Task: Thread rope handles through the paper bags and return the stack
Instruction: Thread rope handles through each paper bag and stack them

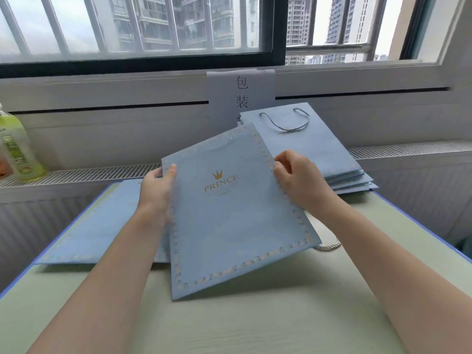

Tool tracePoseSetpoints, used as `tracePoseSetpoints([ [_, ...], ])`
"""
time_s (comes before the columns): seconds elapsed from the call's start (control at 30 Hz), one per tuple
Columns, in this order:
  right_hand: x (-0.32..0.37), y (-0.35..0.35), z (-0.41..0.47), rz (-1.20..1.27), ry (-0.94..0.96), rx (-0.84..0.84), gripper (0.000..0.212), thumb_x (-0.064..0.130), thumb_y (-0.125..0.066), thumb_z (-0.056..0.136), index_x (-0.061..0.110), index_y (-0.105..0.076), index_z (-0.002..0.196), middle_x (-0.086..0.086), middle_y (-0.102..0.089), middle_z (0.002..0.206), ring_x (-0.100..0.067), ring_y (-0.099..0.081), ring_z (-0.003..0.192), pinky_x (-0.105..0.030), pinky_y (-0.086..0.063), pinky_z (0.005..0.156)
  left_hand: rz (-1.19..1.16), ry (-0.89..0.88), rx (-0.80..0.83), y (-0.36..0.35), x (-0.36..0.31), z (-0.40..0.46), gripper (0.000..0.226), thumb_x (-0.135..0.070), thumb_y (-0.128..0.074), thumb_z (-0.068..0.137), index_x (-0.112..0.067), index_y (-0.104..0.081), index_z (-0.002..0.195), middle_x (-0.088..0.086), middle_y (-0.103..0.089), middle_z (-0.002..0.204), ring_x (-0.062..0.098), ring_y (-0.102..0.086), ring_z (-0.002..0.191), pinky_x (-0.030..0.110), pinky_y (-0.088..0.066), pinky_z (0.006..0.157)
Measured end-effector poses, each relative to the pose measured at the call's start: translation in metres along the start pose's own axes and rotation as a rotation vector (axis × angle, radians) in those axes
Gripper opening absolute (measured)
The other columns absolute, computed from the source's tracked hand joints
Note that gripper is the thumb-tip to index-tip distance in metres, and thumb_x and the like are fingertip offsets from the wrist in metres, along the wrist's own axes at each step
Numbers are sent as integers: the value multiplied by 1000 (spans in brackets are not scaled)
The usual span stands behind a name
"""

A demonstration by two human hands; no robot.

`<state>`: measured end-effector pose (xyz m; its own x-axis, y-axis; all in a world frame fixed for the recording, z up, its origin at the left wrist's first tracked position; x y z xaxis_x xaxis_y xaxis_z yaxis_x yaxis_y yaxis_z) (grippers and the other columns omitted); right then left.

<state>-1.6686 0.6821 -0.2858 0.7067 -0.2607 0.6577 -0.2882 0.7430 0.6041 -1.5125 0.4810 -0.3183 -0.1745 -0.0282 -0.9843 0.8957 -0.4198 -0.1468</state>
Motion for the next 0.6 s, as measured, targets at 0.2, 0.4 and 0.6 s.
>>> tracePoseSetpoints([
  [0.2, 2, 16, -2, -81, 256, -358, 28, 1, -44, 89, 10, -67, 102, -1, -68, 92, -19, -63, 81, -38, -51, 74, -45, 36, 42, -8, -4, -4, 23, -13, -42, 99, -7, -53, 118, 7, -67, 94, 20, -66, 72, 28, -53, 50],
  [0.4, 24, 40, -5, 83, 432, -429, 29, -4, -46, 89, 9, -69, 98, 3, -68, 92, -6, -63, 74, -9, -45, 70, 30, 67, 117, -26, 3, -19, 27, -9, -40, 100, -19, -47, 124, 8, -65, 100, 21, -65, 75, 33, -54, 57],
  [0.6, 29, 38, -10, 169, 470, -403, 28, -7, -43, 91, 6, -68, 97, 1, -67, 92, -6, -62, 77, -6, -41, 71, 186, 127, 164, -36, 18, -23, 57, -4, -39, 91, -25, -29, 143, 14, -58, 103, 27, -53, 79, 39, -46, 70],
])
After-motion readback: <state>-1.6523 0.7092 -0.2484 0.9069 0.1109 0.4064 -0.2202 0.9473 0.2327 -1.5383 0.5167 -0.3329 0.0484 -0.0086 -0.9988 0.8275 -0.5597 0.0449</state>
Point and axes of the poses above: each hand's wrist, its own z-axis towards the middle knuckle, its own y-axis out of the back of the hand, x = y × z, the point moved 3 cm from there along z, towards the middle knuckle
